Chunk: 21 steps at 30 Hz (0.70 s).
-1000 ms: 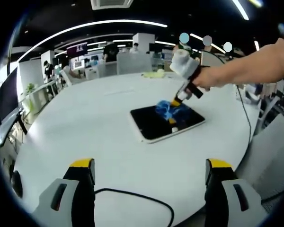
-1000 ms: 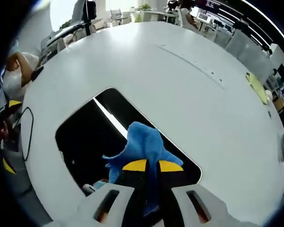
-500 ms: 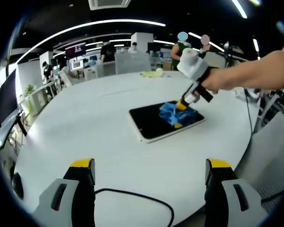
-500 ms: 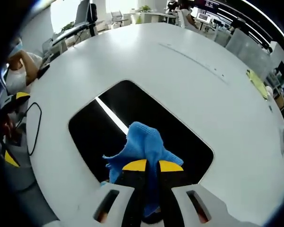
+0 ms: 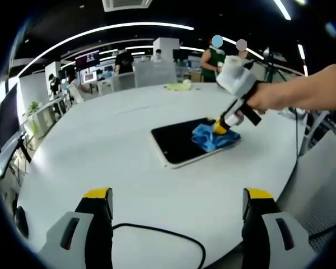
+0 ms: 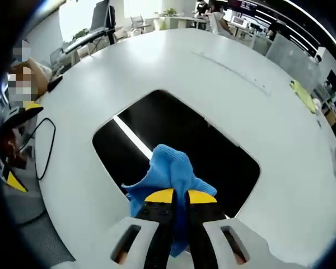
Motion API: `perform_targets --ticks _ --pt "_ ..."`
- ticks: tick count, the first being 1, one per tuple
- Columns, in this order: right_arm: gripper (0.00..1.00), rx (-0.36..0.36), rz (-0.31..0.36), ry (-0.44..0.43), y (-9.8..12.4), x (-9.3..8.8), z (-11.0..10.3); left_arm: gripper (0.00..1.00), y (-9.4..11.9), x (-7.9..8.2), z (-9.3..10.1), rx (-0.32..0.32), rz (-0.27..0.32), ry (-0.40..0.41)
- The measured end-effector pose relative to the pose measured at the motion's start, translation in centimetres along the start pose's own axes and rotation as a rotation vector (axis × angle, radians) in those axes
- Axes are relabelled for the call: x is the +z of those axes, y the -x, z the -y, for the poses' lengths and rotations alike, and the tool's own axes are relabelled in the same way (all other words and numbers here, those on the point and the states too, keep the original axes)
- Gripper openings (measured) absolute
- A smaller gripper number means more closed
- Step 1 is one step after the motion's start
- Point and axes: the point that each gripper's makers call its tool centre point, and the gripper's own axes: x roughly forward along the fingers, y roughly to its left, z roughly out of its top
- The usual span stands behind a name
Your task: Wipe the mirror surface with the cleaning cloth until all visible marks leave the cleaned area.
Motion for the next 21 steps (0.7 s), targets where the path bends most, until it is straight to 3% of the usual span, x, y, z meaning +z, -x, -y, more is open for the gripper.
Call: perform_targets --ticks 21 --pt "0.03 0.015 0.005 0.019 1.2 -2.0 -2.5 0.96 0.0 0.0 0.2 -0.005 0.004 -0.004"
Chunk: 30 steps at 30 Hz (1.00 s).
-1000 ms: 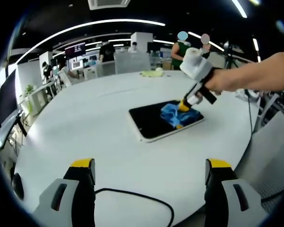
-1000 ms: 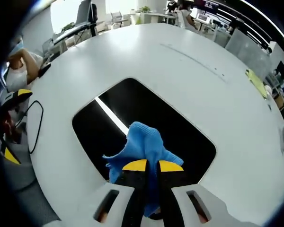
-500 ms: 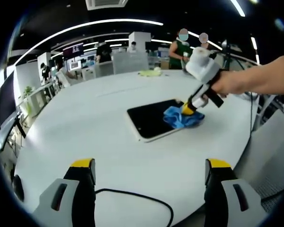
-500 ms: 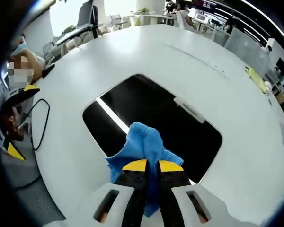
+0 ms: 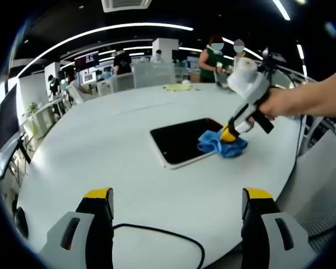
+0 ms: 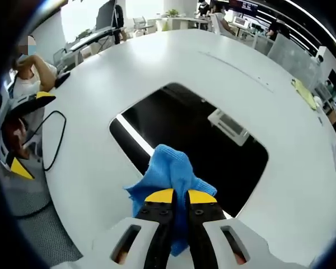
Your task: Wipe the mirror surface with the cleaning cloth until all visible marks leave the cleaned area.
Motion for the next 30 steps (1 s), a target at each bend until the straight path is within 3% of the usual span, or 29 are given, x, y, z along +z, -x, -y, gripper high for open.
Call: perform_targets --ticks 30 --pt "0.03 0.052 0.004 0.029 0.26 -0.52 0.21 0.99 0.07 0.17 -0.05 0.001 0.014 0.031"
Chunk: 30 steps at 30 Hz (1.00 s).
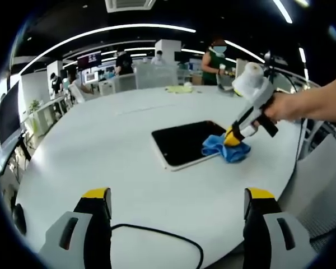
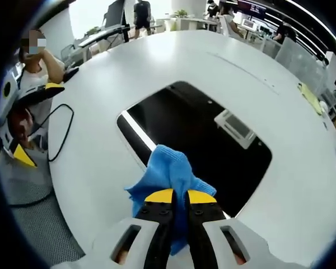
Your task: Wipe the mirror surface with the cleaning cloth until all visible marks leave the cleaned area.
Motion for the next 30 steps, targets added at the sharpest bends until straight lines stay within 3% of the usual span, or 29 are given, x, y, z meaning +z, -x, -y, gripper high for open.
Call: perform_targets --ticks 21,30 --pt "0.03 -0.002 -0.034 -0.032 1.6 -3.0 2.5 0.99 0.1 0.2 0.0 0.002 0.012 0.004" --pt "0.03 -0.009 -0.043 -0.045 1.8 -3.5 2.9 0.99 0.0 0.2 0.1 -0.003 0.01 -0.003"
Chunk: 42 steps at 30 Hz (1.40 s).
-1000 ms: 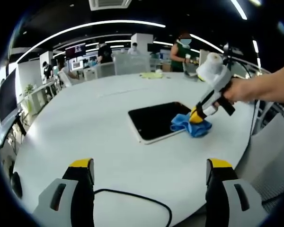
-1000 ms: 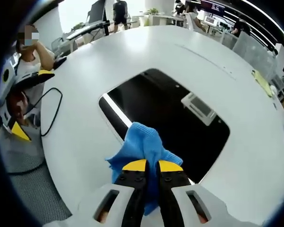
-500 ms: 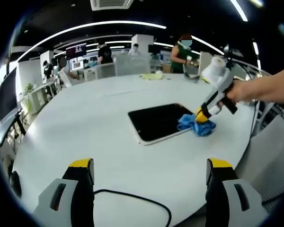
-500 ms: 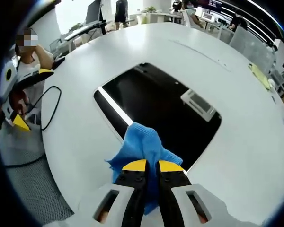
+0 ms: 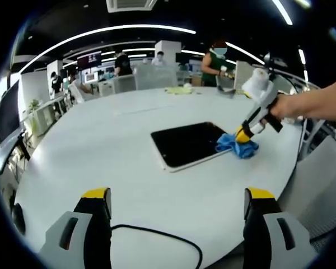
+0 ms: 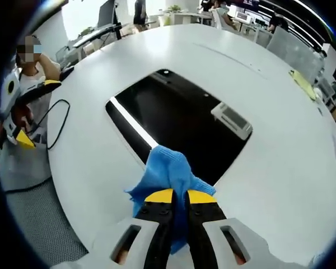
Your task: Wipe the mirror surface with the cleaning cloth until all visible marks leave the cleaned area.
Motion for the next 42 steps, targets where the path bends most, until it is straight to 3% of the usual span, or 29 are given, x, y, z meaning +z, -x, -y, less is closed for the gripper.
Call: perform_targets --ticks 19,42 --pt "0.03 0.008 -0.044 -0.024 -0.6 1.0 1.8 0.99 0.0 -0.3 0.0 -0.002 -0.018 -0.004" --pt "0.03 0.015 -0.087 -0.024 -2.2 4.0 5.3 0.99 -0.1 -0.4 -0.2 0.005 -0.015 0.008"
